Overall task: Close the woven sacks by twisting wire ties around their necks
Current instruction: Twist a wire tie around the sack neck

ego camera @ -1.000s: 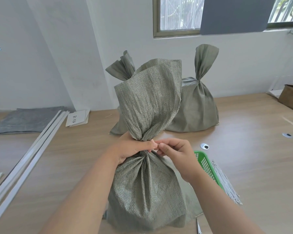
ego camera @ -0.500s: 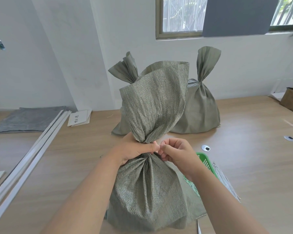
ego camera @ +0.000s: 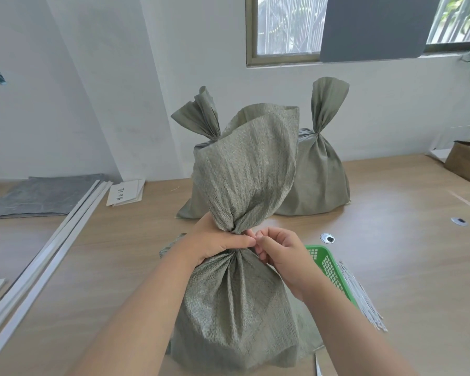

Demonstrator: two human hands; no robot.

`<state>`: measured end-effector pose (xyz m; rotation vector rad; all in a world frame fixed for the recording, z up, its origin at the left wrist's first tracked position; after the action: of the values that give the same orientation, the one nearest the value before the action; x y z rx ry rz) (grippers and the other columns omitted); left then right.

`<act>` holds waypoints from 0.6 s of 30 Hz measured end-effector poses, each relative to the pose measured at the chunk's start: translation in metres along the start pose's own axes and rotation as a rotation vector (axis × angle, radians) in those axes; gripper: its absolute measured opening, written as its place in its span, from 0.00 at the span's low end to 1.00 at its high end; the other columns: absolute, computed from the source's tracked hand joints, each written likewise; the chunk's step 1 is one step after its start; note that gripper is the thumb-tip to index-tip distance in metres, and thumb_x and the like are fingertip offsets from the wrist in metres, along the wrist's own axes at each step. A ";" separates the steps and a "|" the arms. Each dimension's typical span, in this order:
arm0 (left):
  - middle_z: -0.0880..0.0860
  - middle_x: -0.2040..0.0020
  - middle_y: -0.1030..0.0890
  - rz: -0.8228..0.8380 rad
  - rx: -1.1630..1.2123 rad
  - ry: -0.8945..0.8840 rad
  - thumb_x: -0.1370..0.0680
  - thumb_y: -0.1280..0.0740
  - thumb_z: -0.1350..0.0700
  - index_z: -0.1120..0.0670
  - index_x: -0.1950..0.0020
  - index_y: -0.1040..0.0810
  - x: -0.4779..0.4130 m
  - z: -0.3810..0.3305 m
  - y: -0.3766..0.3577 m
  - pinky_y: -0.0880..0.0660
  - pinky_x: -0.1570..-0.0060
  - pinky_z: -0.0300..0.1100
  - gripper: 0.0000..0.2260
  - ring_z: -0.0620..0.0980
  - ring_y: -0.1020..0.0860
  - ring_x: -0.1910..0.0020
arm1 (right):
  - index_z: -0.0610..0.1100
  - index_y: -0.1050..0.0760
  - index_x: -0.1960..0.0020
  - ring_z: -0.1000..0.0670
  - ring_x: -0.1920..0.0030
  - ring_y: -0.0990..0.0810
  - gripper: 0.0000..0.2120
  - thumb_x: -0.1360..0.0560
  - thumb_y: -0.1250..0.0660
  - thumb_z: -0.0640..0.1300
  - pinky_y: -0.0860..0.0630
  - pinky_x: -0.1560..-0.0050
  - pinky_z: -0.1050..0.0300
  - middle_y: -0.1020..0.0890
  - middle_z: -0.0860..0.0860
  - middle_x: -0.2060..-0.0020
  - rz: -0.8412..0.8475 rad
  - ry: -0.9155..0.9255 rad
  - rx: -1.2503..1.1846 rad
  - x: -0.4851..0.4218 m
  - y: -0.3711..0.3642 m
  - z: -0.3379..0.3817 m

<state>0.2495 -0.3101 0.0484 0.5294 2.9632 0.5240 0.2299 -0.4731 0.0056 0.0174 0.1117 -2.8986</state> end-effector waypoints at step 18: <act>0.47 0.62 0.17 -0.021 -0.229 0.096 0.29 0.27 0.64 0.58 0.59 0.17 0.009 -0.009 0.002 0.23 0.49 0.43 0.02 0.42 0.20 0.60 | 0.41 0.27 0.62 0.49 0.65 0.31 0.09 0.23 0.39 0.36 0.32 0.58 0.51 0.28 0.47 0.70 -0.114 -0.034 0.151 0.008 0.012 0.000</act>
<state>0.2404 -0.3082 0.0571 0.4606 2.9377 0.8959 0.2255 -0.4868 0.0048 -0.0124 -0.1166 -3.0128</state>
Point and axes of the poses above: each hand's wrist, its own x-axis away from the middle knuckle, its own y-axis out of the back of the hand, z = x × y, the point moved 3 cm from there along -x, towards the middle knuckle
